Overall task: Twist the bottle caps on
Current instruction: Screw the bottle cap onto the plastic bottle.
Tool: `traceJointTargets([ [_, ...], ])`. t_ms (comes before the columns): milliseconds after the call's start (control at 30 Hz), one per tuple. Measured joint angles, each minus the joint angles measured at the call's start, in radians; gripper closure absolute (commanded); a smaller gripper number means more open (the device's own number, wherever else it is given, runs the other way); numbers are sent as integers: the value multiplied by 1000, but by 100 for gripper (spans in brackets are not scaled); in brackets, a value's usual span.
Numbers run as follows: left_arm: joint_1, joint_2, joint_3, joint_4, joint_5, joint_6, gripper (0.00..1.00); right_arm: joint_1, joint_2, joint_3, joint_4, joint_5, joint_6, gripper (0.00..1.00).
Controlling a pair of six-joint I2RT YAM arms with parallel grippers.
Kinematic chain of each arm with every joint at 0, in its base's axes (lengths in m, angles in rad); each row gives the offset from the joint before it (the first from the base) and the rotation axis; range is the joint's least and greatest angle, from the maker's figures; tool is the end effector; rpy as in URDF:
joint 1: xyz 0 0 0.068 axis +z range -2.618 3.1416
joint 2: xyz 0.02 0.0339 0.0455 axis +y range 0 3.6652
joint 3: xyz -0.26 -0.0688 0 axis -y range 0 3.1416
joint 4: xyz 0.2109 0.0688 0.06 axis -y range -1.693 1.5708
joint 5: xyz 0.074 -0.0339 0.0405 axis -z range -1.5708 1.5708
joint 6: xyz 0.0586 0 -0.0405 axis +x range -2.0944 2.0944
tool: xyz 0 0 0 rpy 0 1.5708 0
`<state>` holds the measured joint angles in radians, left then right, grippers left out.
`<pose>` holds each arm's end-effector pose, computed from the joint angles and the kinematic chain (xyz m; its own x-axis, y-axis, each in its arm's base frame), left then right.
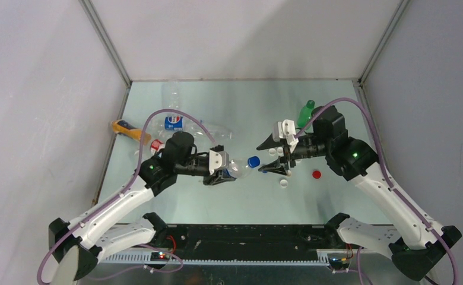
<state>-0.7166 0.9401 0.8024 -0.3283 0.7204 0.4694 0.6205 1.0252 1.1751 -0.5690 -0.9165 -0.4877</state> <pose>0.1173 -0.1535 0.3009 0.1222 0.3444 -0.9308 0.9898 0.0267 0.1398 0.1233 0.1453 0.3819 0.1497 -0.2436 -0.9583 -0.9887 -0.0458 -0.1428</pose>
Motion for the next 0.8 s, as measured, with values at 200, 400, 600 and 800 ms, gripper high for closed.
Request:
traceJointTargets([
  [200,0,8,0,-23,16,2,100,19,19,0,0,-5,-19,51],
  [400,0,11,7,-34,20,3,99,27,36,0,0,-10,-24,55],
  [600,0,16,36,-37,23,10,100,39,47,0,-3,-21,-38,65],
  [800,0,24,40,-42,30,10,99,41,49,2,-10,-17,-43,77],
])
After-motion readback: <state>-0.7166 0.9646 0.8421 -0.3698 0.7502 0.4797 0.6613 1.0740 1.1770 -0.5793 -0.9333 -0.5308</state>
